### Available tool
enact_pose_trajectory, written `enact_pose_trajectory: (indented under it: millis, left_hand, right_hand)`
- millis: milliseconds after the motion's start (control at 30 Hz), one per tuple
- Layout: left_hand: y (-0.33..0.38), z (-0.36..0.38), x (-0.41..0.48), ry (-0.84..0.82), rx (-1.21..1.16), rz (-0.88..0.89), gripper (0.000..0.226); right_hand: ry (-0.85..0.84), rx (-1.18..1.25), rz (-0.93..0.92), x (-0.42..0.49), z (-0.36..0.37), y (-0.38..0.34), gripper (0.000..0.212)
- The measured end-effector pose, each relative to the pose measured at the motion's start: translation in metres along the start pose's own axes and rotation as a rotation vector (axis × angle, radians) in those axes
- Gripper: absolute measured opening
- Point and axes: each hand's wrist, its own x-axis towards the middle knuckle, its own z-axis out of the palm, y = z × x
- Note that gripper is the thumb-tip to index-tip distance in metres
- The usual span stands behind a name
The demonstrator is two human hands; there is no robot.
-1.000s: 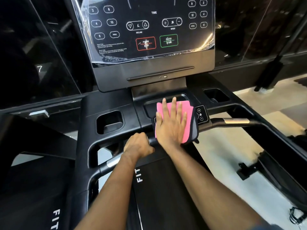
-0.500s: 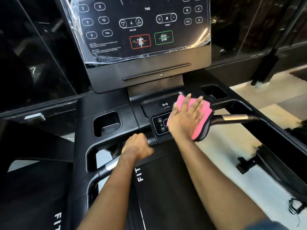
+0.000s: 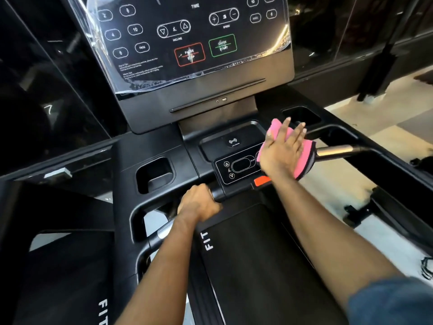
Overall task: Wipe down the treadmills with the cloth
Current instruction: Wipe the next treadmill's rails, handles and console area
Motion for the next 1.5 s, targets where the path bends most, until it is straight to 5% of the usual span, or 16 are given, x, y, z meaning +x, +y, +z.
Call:
enact_pose_trajectory:
  millis: [167,300,633,800,933,1233,1500]
  left_hand:
    - [-0.001,0.000,0.000,0.017,0.006,0.022,0.017]
    - [-0.001,-0.001,-0.002,-0.008,-0.021,0.017,0.020]
    - [-0.002,0.004,0.004,0.005,-0.009,0.005,0.018]
    - [-0.003,0.001,0.004,0.002,-0.003,0.002,0.017]
    - [-0.002,-0.001,-0.002,0.001,0.000,0.009,0.019]
    - [0.000,0.002,0.001,-0.005,-0.008,-0.017,0.023]
    - [0.000,0.001,0.000,0.012,0.002,-0.007,0.021]
  right_hand:
    - [0.051,-0.066,-0.132,-0.127,0.026,-0.023,0.069]
    - [-0.026,-0.086,-0.276,-0.123,0.017,0.002,0.067]
    - [0.033,0.026,0.116,-0.035,0.006,0.020,0.071]
    - [0.004,-0.087,-0.217,-0.121,0.024,-0.023,0.071]
    - [-0.068,-0.134,-0.396,-0.106,0.012,0.002,0.068]
    - [-0.057,-0.036,0.033,-0.006,-0.009,0.031,0.065]
    - [-0.061,-0.180,-0.471,-0.119,0.019,-0.022,0.067]
